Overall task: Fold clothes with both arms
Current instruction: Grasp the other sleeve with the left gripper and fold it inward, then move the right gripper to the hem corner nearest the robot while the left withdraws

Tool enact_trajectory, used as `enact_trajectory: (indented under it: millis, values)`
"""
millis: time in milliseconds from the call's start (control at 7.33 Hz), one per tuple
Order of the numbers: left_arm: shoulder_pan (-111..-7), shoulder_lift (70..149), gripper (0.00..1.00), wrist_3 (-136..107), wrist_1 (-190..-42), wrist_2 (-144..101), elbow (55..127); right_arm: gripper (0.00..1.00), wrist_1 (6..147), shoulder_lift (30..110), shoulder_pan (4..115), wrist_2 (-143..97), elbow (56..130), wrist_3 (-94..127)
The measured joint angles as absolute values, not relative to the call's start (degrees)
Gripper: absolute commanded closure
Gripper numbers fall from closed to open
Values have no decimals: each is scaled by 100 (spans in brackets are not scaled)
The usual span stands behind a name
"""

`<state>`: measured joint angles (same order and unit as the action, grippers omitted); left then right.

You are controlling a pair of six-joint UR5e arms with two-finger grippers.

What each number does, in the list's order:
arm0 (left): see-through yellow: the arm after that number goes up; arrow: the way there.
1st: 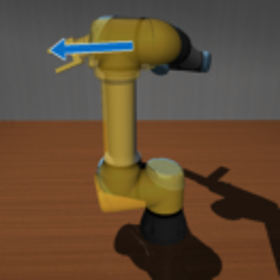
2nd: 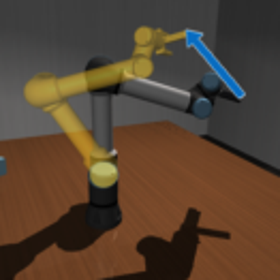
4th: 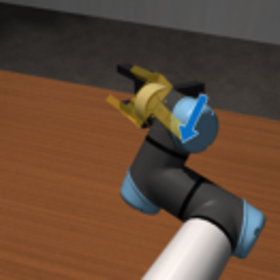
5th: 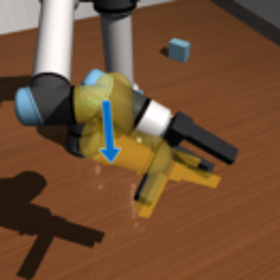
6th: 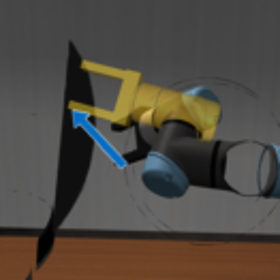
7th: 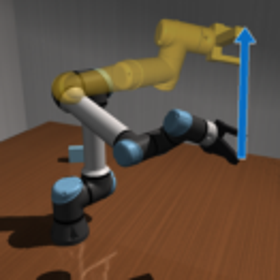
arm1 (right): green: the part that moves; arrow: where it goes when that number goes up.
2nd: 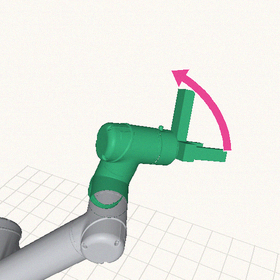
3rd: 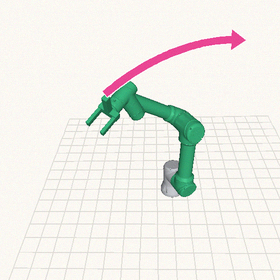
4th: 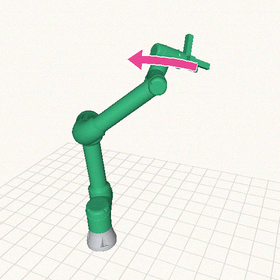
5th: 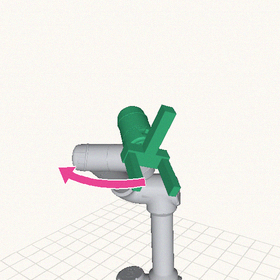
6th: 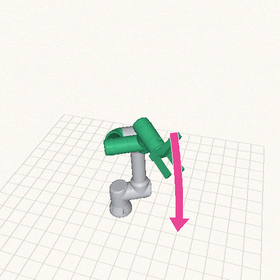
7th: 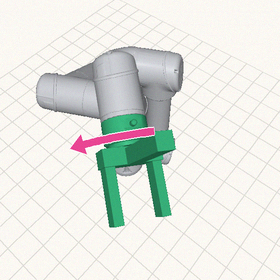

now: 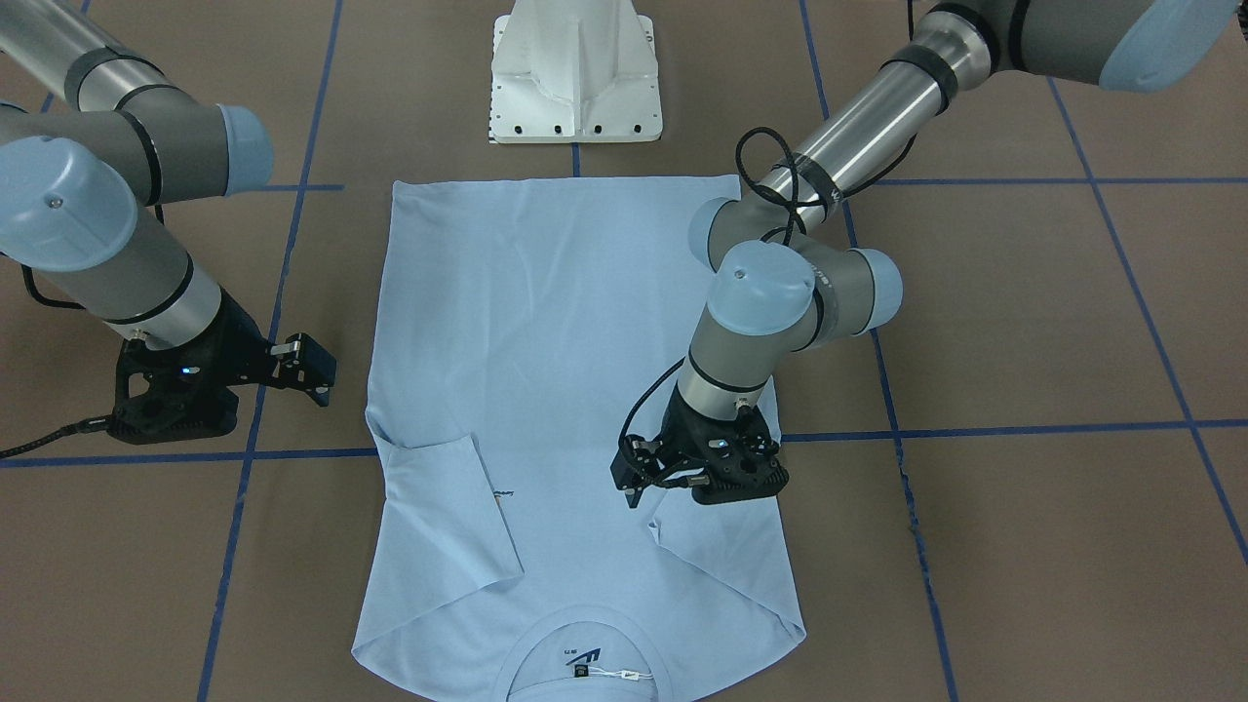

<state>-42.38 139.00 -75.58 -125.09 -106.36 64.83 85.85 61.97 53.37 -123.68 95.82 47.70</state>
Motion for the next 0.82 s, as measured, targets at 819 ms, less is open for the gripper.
enact_trajectory:
  millis: [819]
  values:
    - [-3814,10952,0,-7265,-11249,-10607,10797,0,7682,8968,3751,-11314,12211,6472]
